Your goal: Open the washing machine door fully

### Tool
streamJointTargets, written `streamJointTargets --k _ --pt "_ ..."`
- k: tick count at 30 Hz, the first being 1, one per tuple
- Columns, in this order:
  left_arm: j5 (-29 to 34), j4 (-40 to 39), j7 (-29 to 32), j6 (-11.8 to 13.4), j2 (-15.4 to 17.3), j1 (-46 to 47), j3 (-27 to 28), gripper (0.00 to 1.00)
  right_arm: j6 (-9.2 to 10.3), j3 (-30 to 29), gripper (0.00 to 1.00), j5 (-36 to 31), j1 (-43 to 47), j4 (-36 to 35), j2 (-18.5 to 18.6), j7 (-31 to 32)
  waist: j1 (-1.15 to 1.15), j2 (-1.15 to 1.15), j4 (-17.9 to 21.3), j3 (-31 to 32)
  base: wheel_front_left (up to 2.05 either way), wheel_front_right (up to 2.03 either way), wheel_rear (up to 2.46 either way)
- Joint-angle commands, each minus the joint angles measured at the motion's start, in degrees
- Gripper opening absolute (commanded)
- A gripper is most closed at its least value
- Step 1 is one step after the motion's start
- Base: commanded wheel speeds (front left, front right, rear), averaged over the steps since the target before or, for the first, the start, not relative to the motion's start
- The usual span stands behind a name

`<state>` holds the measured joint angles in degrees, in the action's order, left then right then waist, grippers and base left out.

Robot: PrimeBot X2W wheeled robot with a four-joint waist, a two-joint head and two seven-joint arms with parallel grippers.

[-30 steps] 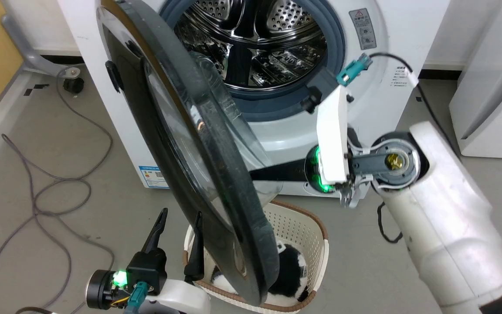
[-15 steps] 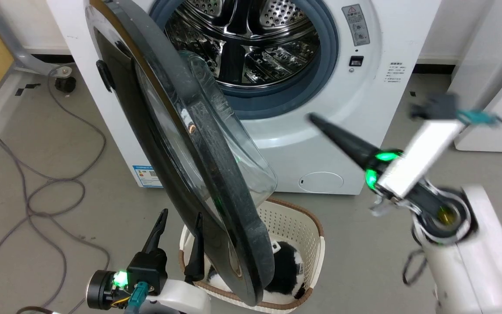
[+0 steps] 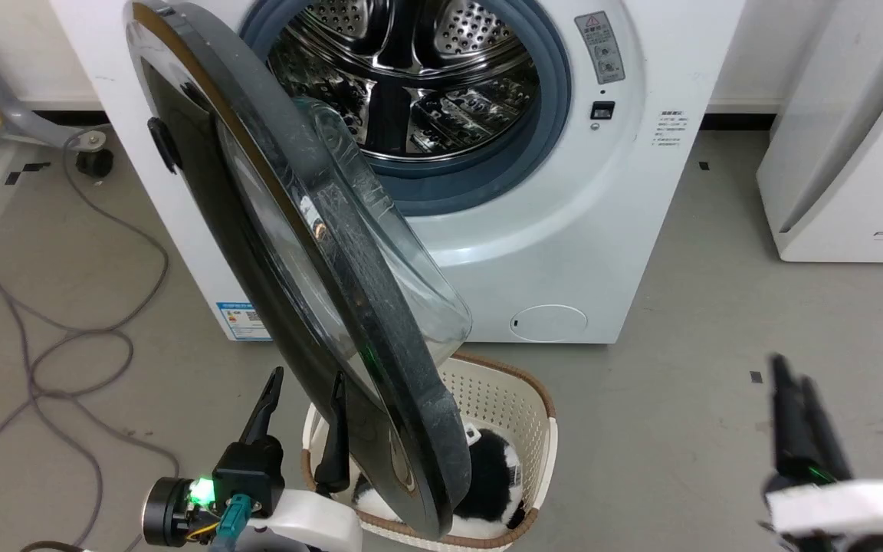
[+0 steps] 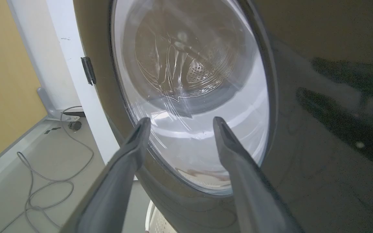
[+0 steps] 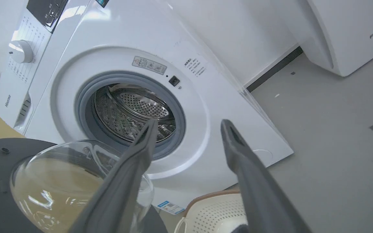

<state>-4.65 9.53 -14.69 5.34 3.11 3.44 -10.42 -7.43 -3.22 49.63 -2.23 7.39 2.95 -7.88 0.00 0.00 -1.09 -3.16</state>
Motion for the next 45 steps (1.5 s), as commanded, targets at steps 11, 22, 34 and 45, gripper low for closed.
streamJointTargets --k 11,22,34,45 --pt "0.3 0.2 -0.3 -0.3 0.5 -0.8 0.8 1.00 -0.06 -6.3 1.00 -31.9 7.5 -11.0 -0.1 -5.4 0.00 0.00 0.8 -0.3 0.00 0.00 0.00" --pt "0.4 0.8 -0.3 -0.5 0.4 -0.9 0.9 1.00 -0.06 -1.3 1.00 -43.1 11.4 -16.7 -0.1 -0.1 0.00 0.00 0.3 -0.4 0.00 0.00 0.00" --pt "0.1 1.7 -0.3 -1.1 0.4 -1.0 0.7 0.00 -0.06 -1.1 1.00 -42.8 11.2 -17.2 -0.1 1.2 0.00 0.00 -0.1 -0.3 0.00 0.00 0.00" --pt "-0.5 -3.5 -0.3 -0.6 0.8 -0.8 2.2 0.00 -0.06 -1.1 1.00 -42.4 11.4 -17.4 -0.1 1.6 0.00 0.00 -0.4 -0.2 0.00 0.00 0.00"
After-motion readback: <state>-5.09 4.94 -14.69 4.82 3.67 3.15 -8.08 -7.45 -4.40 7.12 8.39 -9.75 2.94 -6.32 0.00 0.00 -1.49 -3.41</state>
